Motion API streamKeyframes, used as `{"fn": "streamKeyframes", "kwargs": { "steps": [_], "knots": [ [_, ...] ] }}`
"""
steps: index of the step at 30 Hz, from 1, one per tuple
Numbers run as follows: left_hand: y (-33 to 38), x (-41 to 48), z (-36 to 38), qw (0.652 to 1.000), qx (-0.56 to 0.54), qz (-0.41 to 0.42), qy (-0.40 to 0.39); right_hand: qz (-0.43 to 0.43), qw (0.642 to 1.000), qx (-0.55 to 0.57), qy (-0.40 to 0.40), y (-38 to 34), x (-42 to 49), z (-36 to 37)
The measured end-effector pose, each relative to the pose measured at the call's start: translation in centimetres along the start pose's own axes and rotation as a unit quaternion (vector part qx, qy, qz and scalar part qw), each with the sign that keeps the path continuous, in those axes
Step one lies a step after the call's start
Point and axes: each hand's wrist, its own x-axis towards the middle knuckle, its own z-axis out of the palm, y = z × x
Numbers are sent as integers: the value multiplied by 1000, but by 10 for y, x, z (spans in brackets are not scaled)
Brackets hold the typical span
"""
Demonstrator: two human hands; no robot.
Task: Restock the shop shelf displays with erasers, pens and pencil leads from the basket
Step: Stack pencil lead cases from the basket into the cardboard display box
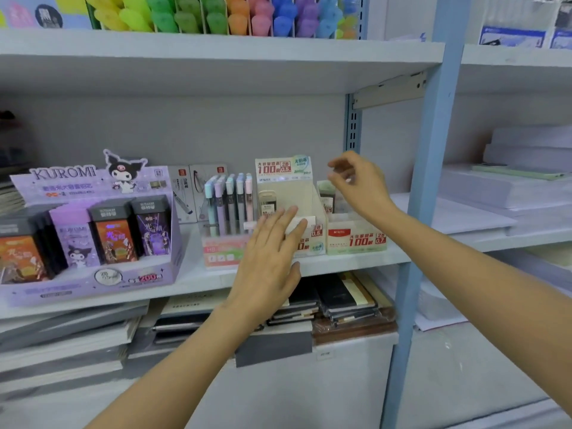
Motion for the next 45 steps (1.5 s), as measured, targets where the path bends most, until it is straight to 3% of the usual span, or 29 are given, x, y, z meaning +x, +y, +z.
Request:
{"fn": "streamKeyframes", "kwargs": {
  "steps": [3, 5, 9, 12, 14, 18, 21, 23, 26, 30, 33, 35, 37, 40, 42, 45],
  "knots": [
    [1, -37, 3, 994, -7, 11, 110, -62, 992, 110, -3, -29, -50, 2],
    [-1, -77, 16, 994, -23, -9, 104, -69, 980, 171, -67, -39, -95, 19],
    [-5, -181, 63, 983, -108, -130, -76, -33, 963, 159, -214, -23, -190, 79],
    [-3, -267, 104, 921, -149, -275, -231, 56, 940, 122, -315, 11, -264, 129],
    [4, -319, 126, 873, -148, -327, -330, 112, 909, 101, -387, 34, -315, 156],
    [30, -404, 153, 796, -149, -346, -473, 162, 842, 41, -512, 71, -418, 188],
    [41, -443, 166, 787, -134, -304, -521, 220, 795, 29, -565, 88, -480, 194],
    [41, -456, 171, 802, -112, -261, -525, 240, 747, 16, -620, 98, -509, 195],
    [42, -463, 176, 826, -85, -224, -511, 201, 697, -26, -687, 107, -540, 199],
    [39, -461, 180, 853, -77, -195, -477, 213, 711, -36, -669, 112, -554, 207],
    [29, -459, 185, 852, -173, -230, -437, 200, 722, -24, -662, 115, -555, 210],
    [23, -457, 188, 815, -244, -330, -409, 198, 727, -10, -658, 117, -553, 211],
    [21, -455, 190, 772, -288, -428, -372, 223, 759, -2, -611, 120, -547, 213],
    [21, -452, 190, 650, -406, -570, -296, 275, 808, 22, -521, 124, -533, 219],
    [20, -452, 189, 593, -445, -624, -247, 281, 793, 24, -540, 124, -530, 227],
    [19, -456, 186, 576, -446, -650, -216, 255, 734, -52, -628, 118, -536, 239]
  ]
}}
